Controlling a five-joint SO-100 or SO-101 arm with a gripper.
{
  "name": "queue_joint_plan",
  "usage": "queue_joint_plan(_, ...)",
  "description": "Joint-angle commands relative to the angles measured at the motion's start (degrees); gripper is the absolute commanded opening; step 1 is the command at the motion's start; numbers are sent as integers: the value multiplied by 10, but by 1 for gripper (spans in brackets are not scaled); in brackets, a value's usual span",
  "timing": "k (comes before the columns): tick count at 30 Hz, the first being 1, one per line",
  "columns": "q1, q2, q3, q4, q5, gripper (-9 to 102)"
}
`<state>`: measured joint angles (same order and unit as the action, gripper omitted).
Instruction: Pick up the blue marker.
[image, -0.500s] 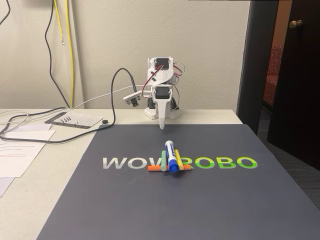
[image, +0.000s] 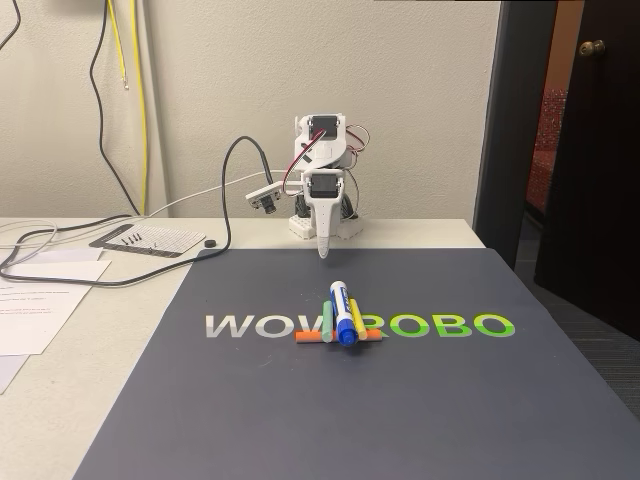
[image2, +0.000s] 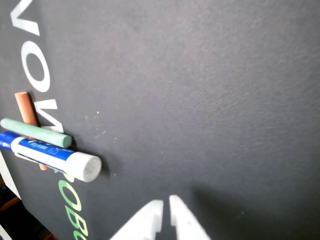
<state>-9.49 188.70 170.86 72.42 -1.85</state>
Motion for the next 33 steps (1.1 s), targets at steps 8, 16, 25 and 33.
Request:
queue_joint_plan(8,5,32,-6,2,4,0)
queue_joint_plan(16,6,32,-6,2,3,0)
queue_joint_plan(25,6,32,-6,2,4,0)
queue_joint_plan(33,19,32,-6,2,22,0)
